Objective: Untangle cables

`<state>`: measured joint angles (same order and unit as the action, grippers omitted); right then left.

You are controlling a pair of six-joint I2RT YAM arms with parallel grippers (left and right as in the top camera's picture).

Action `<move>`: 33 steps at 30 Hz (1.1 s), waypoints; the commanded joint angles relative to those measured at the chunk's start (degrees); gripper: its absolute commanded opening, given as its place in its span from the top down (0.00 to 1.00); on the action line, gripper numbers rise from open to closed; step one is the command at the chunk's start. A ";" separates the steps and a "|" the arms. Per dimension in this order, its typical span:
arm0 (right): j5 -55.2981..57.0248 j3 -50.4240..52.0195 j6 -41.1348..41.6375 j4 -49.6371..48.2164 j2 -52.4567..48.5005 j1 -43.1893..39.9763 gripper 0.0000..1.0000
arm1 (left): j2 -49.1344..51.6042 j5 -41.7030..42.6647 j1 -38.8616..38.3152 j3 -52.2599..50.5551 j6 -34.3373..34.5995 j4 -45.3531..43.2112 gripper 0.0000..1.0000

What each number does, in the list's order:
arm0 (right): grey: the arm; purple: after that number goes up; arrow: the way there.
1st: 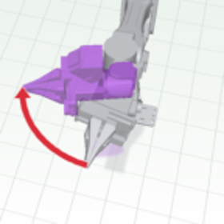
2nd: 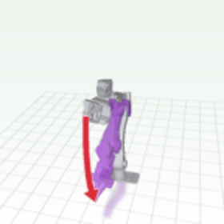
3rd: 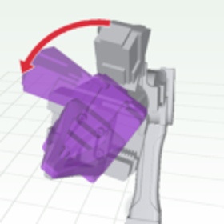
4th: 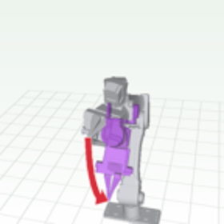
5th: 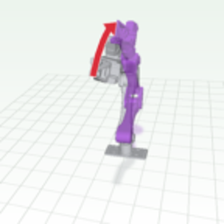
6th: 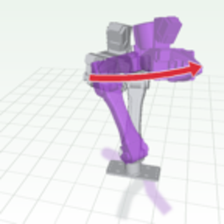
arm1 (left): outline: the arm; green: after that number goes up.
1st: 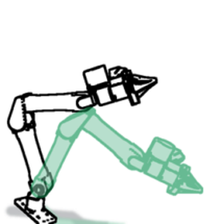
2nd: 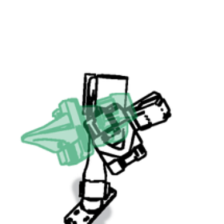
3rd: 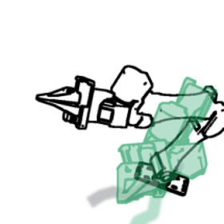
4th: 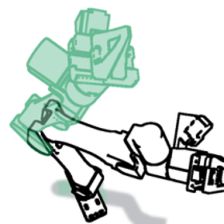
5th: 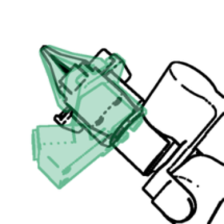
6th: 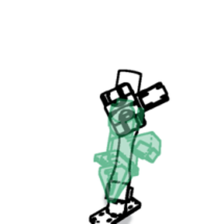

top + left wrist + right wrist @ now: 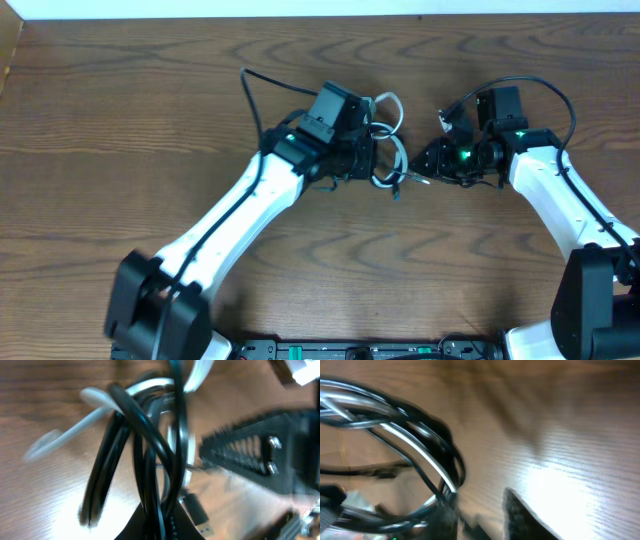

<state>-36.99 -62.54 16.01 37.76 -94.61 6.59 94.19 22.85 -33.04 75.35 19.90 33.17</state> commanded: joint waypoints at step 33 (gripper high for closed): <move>5.35 -3.39 -13.84 -2.51 0.94 8.94 0.44 | -2.45 17.27 2.75 0.59 1.44 6.60 0.92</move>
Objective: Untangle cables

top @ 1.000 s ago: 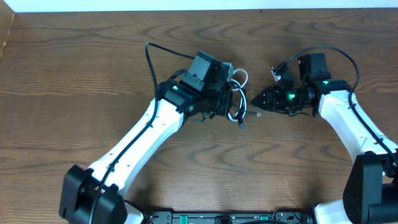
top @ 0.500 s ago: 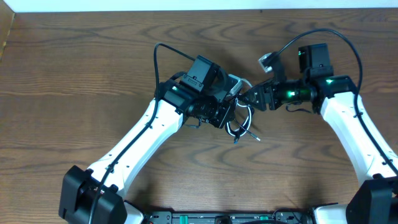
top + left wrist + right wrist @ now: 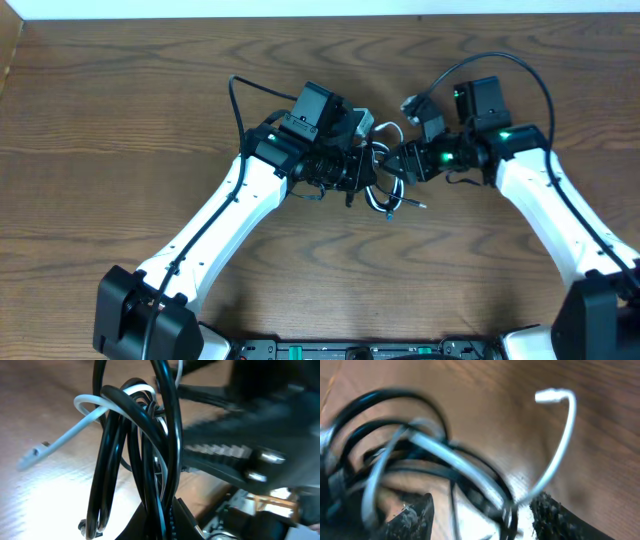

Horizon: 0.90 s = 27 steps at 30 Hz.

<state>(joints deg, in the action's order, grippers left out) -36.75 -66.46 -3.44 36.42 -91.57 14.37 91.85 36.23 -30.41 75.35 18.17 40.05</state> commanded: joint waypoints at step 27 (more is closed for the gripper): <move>6.64 0.50 11.65 4.85 -6.25 -5.70 0.99 | -0.11 -5.44 11.26 0.57 -1.33 5.99 0.92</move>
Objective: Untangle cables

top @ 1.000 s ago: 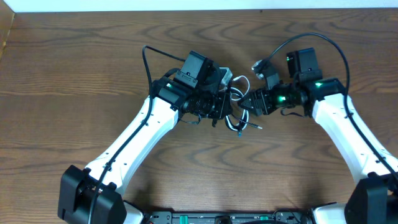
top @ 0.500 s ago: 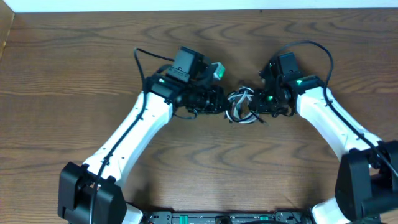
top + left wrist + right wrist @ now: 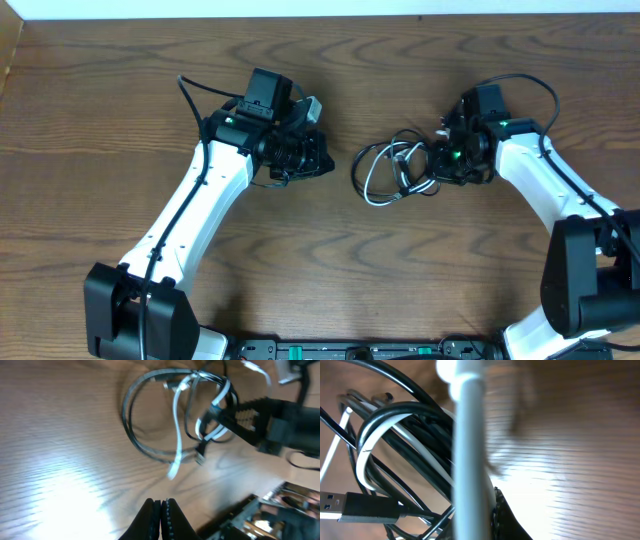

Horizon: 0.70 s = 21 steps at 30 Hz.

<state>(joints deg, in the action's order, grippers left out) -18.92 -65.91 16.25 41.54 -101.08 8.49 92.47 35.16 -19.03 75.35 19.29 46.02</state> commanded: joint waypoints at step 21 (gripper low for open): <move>-16.74 -0.02 -11.19 0.26 11.06 0.17 0.99 | -0.72 -2.60 -1.95 0.57 -6.62 -8.17 0.02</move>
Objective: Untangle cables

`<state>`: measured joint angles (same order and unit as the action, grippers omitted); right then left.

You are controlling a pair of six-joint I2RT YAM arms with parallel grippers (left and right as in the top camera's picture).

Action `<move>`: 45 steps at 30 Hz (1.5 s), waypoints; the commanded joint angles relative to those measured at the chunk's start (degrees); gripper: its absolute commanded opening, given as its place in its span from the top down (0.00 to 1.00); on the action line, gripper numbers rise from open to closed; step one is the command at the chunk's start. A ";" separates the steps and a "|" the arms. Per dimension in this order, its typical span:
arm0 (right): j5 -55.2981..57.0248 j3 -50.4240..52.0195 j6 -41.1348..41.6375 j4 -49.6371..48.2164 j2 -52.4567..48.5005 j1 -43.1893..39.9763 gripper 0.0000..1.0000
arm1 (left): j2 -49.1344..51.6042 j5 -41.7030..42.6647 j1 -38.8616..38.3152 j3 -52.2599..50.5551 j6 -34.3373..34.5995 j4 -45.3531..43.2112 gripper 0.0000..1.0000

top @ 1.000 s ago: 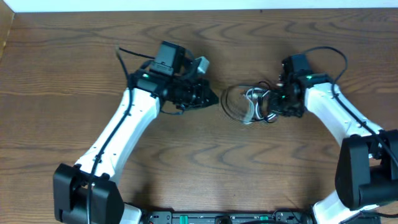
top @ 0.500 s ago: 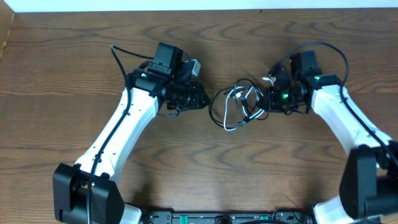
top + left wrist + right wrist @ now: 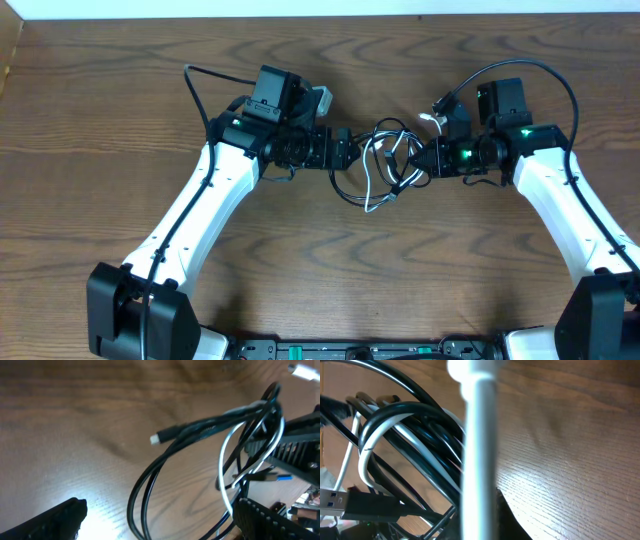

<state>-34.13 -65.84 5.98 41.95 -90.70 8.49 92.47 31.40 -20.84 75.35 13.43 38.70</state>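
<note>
A tangle of black and white cables (image 3: 383, 166) lies mid-table between my two grippers. My left gripper (image 3: 345, 152) is at the tangle's left edge and stands open; in its wrist view (image 3: 157, 522) a black double loop (image 3: 145, 495) runs between the wide-apart fingers, with a white strand (image 3: 222, 465) and a white-tipped plug (image 3: 156, 438) beyond. My right gripper (image 3: 425, 160) is at the tangle's right side, shut on a white cable (image 3: 477, 450) that rises straight from its jaws (image 3: 480, 510). Black and white loops (image 3: 405, 425) bunch just left of it.
The brown wooden table (image 3: 120, 100) stretches all round the tangle, with its back edge (image 3: 300, 14) at the top of the overhead view. The arms' own black leads arch over each wrist, at the left (image 3: 200, 75) and the right (image 3: 540, 75).
My left gripper was shut and off to the left of the tangle; now it is open with its fingers either side of a black loop. The right gripper still holds the white cable.
At first both grippers were close together in the tangle, the left shut on black cables. Then both held it between them. Later the left had let go and stood shut to the left while the right kept the tangle. Now the left is open at it.
</note>
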 commanded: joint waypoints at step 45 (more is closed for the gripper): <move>17.31 -0.09 11.28 3.89 0.70 -2.80 0.98 | 13.60 -21.55 -2.51 0.52 3.23 -4.90 0.93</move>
<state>-31.68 -65.84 7.62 43.33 -90.70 8.80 109.93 12.51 -26.87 75.35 15.29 32.75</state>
